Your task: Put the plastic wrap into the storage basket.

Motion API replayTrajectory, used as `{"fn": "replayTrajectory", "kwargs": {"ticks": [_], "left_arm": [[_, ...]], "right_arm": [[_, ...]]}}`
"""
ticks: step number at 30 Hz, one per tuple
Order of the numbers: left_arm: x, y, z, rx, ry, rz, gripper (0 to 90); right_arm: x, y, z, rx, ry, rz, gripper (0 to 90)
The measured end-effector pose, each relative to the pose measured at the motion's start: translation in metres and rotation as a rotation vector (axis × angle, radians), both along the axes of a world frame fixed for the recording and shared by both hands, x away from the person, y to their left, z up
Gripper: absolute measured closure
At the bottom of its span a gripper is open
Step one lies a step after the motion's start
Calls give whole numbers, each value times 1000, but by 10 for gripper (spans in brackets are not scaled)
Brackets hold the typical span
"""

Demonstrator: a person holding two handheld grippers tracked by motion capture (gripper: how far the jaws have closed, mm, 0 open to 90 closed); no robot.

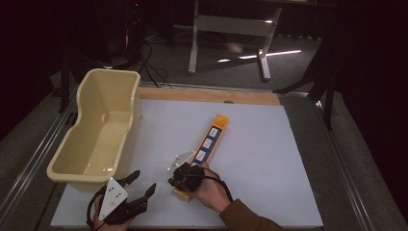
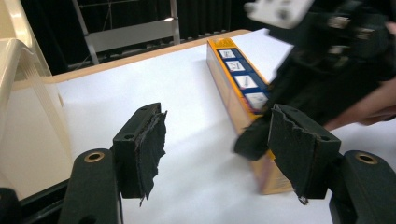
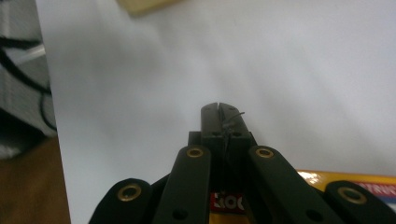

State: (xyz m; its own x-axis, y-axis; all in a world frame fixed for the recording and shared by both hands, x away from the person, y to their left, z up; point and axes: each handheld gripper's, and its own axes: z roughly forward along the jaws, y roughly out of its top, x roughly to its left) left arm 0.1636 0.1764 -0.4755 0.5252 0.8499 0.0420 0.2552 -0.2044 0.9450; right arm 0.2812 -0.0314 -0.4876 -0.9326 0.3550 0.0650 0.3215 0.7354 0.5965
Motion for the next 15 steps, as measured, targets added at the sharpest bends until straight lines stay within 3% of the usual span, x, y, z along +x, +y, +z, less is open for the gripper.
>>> {"fn": "replayTrajectory", "kwargs": {"ticks": [3,7,11,12,13,14,15], "left_arm": [[0,-1,0,0,2,-2,357],[0,-2,0,4,1,-1,357],[0,-1,0,1,0,0,357],[0,-1,0,2,0,1,357],[0,-1,0,2,0,0,357],[0,-1,0,2,0,0,357],[0,-2,-1,-2,1,0,357]], "right_arm": [[-4,-9,0,-38,-24,-15,900],[-10,-26,-1,-59,-7,-33,900],[-13,-49,-6,-123,4,-69,900],[-14,-68,-10,-100,5,-99,900],[-14,-68,-10,-100,5,-99,900],[-14,-88,-10,-64,50,-141,899],[-14,-88,-10,-64,50,-141,899]]}}
